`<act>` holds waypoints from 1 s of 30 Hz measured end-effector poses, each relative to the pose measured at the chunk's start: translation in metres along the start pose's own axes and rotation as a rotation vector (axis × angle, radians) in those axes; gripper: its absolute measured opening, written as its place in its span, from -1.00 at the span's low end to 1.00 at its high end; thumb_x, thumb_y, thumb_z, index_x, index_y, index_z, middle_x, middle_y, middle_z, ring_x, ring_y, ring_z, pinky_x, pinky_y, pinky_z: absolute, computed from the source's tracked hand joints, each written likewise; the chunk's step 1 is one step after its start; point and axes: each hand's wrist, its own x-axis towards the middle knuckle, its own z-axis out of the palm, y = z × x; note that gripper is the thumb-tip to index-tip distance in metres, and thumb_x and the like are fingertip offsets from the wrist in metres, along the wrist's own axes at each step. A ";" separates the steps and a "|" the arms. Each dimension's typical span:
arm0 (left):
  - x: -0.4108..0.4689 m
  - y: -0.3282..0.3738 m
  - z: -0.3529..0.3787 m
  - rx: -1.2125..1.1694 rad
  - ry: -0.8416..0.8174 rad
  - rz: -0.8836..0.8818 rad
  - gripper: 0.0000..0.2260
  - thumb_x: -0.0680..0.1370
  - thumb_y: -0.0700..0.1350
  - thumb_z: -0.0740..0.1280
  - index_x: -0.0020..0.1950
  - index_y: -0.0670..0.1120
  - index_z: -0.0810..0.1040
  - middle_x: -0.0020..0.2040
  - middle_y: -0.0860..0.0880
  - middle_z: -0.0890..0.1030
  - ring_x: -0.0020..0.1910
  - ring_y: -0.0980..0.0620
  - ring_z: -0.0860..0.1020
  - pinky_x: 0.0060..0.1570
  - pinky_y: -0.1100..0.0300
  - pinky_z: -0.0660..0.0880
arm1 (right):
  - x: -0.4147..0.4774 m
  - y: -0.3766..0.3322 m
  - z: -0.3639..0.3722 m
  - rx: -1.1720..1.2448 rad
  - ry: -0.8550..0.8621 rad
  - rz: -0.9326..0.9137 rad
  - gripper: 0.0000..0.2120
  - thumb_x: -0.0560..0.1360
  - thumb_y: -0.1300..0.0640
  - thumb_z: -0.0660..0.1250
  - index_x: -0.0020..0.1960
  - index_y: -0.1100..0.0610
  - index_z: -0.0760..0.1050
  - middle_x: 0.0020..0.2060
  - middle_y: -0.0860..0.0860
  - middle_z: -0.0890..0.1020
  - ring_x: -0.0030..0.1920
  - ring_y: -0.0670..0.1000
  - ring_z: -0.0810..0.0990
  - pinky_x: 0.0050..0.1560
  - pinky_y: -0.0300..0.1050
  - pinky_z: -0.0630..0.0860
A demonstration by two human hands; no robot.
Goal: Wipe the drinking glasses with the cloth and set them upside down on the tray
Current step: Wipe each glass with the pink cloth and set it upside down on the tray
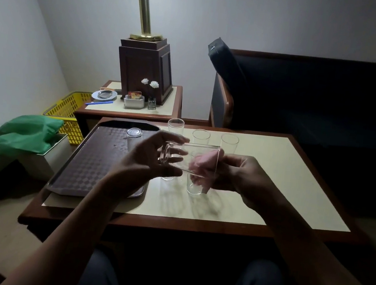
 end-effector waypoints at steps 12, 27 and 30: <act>0.003 0.008 0.009 0.227 0.122 0.044 -0.62 0.49 -0.26 0.51 0.30 -0.16 0.62 0.12 0.07 0.74 0.07 0.09 0.72 -0.04 0.30 0.62 | 0.007 -0.014 -0.005 0.008 0.004 0.065 -0.45 0.34 -0.04 0.49 0.21 0.30 0.65 -0.03 0.20 0.77 -0.04 0.21 0.78 0.13 0.21 0.69; 0.009 -0.016 0.014 0.536 0.349 0.014 -0.18 0.30 0.41 0.52 0.41 -0.04 0.54 0.13 0.08 0.69 0.03 0.18 0.69 0.02 0.20 0.66 | 0.002 0.000 -0.004 0.458 -0.009 0.027 -0.68 0.63 0.19 0.35 0.35 0.25 0.59 0.22 0.19 0.70 0.15 0.12 0.74 0.20 -0.03 0.67; 0.007 -0.031 0.025 0.345 0.404 -0.106 -0.16 0.21 0.40 0.61 0.36 0.00 0.56 0.10 0.01 0.70 0.04 0.05 0.71 0.02 -0.04 0.69 | -0.005 0.007 0.018 0.252 0.154 -0.114 -0.65 0.68 0.27 0.25 0.43 0.10 0.55 0.26 0.06 0.70 0.28 0.08 0.69 0.41 0.07 0.54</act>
